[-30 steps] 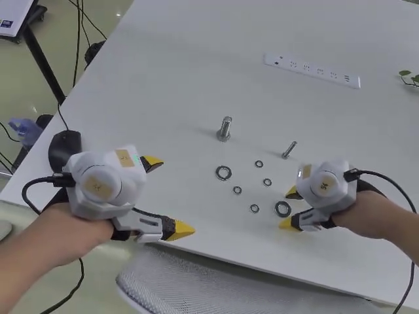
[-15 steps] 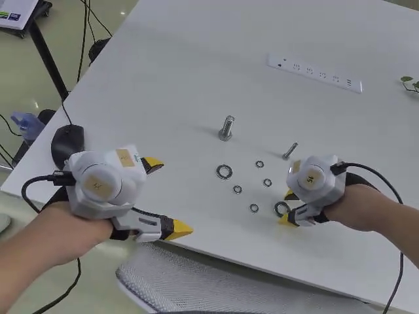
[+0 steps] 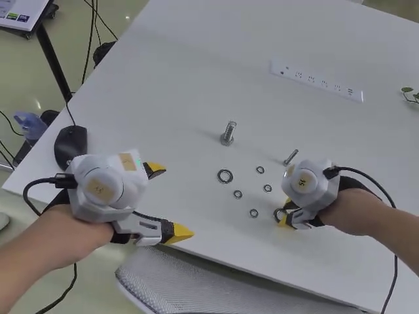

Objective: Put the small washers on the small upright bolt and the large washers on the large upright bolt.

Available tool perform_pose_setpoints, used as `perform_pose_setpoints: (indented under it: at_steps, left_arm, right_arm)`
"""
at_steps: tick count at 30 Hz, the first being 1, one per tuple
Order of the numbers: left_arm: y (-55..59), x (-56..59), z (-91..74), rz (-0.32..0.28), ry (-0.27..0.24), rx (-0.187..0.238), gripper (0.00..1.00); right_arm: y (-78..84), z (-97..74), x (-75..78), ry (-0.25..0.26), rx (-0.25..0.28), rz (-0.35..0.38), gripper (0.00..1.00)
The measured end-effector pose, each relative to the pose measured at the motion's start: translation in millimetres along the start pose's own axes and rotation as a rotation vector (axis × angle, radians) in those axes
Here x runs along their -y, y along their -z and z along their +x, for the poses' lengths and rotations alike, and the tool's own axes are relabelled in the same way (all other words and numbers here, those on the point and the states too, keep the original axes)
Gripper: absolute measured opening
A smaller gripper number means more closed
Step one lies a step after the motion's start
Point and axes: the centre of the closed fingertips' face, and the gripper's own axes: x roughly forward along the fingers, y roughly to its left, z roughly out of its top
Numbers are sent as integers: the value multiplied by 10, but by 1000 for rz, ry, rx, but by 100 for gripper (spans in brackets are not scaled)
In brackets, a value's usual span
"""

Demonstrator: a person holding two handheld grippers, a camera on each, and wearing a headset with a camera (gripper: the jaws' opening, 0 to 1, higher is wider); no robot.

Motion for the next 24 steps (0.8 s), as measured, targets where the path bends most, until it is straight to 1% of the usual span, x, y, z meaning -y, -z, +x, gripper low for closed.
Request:
perform_pose_setpoints:
  at_steps: [1,5,12,18,19,24]
  left_arm:
    - [-2,2,0,-1,0,0,75]
    - [-9,13,3,0,3,1,74]
    - [-18,44,6,5,11,-5,74]
    - [-44,55,-2,9,12,-6,74]
    - [-48,56,-2,8,12,-5,74]
    - [-44,52,3,1,12,-8,74]
  right_arm:
    - [-6,-2,5,-1,18,29,21]
    - [-10,-6,4,3,38,42,20]
    - [-23,-16,-1,-3,39,60,20]
    - [9,-34,-7,-16,17,53,20]
    - [10,-47,-14,-23,19,55,20]
    - [-5,-133,3,-25,25,61,20]
